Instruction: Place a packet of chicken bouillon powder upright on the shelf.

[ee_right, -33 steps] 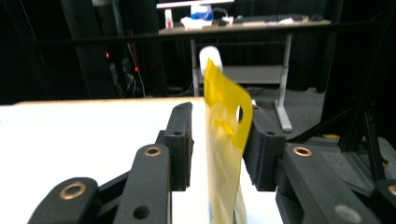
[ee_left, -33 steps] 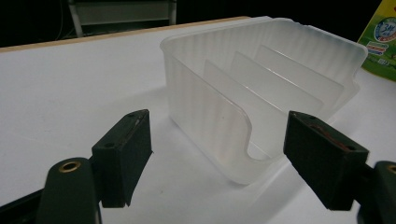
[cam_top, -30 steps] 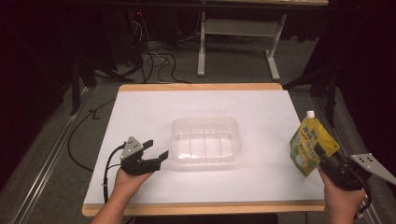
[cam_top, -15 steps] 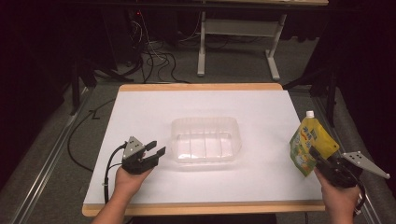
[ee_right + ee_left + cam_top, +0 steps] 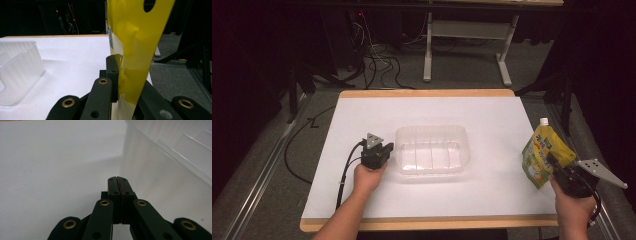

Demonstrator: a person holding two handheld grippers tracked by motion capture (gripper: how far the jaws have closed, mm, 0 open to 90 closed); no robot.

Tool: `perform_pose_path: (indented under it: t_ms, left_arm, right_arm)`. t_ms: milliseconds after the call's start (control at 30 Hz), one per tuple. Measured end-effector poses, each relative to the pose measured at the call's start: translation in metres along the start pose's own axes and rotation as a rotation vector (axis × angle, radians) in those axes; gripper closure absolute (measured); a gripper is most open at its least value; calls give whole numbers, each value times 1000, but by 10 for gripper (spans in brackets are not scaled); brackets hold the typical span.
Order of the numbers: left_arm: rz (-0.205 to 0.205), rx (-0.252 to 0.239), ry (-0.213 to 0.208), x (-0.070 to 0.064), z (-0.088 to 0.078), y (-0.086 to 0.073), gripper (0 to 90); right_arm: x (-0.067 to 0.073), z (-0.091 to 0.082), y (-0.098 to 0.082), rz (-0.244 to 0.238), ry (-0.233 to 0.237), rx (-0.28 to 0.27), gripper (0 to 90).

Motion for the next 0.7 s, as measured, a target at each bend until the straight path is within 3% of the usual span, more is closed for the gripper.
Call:
perform_pose_path:
  t_ms: [233,467,533,700]
  left_arm:
    - [-3,-6,0,-15,2,2,900]
    - [15,-15,-43,-41,5,8,900]
    - [20,-17,-72,-54,6,10,900]
    - [30,-20,-100,-68,3,9,898]
  right_arm:
    - [4,0,2,1,8,-7,900]
    - [20,3,8,-15,48,-31,900]
    - [28,4,11,-22,66,-45,900]
    - [40,6,16,-40,88,-77,900]
Point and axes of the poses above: each handheld gripper's, and its own axes: z roughly forward along the jaws, y roughly out of its top, x roughly to its left, the point moved 6 cm from there along z, roughly forward along the jaws, and after that the axes turned 7 degrees about y, right-handed, at the moved point
